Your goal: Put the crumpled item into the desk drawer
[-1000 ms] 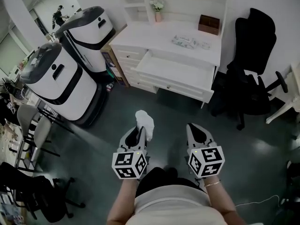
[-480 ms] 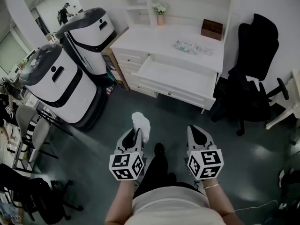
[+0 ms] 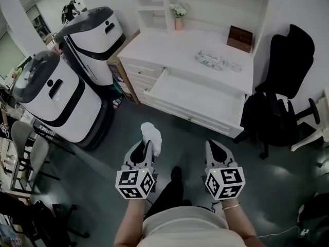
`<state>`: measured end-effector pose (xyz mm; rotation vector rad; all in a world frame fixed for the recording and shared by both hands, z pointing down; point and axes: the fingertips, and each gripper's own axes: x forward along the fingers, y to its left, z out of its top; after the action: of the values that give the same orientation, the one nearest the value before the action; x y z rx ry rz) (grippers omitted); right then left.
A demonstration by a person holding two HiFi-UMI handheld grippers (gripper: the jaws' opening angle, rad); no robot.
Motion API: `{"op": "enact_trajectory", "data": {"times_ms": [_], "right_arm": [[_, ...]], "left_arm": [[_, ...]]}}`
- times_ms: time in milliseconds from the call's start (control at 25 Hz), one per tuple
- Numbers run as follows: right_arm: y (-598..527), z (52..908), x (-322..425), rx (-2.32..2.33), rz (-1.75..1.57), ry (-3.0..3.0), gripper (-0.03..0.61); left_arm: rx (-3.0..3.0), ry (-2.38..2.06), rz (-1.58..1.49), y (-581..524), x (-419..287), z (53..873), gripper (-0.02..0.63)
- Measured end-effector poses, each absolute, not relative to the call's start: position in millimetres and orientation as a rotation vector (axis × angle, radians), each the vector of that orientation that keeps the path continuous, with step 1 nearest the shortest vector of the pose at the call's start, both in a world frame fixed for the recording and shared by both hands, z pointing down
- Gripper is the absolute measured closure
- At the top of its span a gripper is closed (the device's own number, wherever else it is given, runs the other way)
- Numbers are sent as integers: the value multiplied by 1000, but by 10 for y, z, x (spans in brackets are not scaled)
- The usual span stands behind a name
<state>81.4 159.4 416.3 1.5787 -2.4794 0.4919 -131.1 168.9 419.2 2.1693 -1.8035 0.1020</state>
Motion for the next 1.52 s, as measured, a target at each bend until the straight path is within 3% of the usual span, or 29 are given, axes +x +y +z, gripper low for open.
{"op": "enact_trajectory", "data": {"times_ms": [600, 1520], "right_arm": [[190, 4102, 286, 1600, 509, -2437, 577], [-553, 4040, 275, 1695, 504, -2384, 577]], "left_arm": [[2218, -1759, 111, 188, -1748, 4094, 549], [2281, -1759, 88, -786, -1867, 3910, 548]]}}
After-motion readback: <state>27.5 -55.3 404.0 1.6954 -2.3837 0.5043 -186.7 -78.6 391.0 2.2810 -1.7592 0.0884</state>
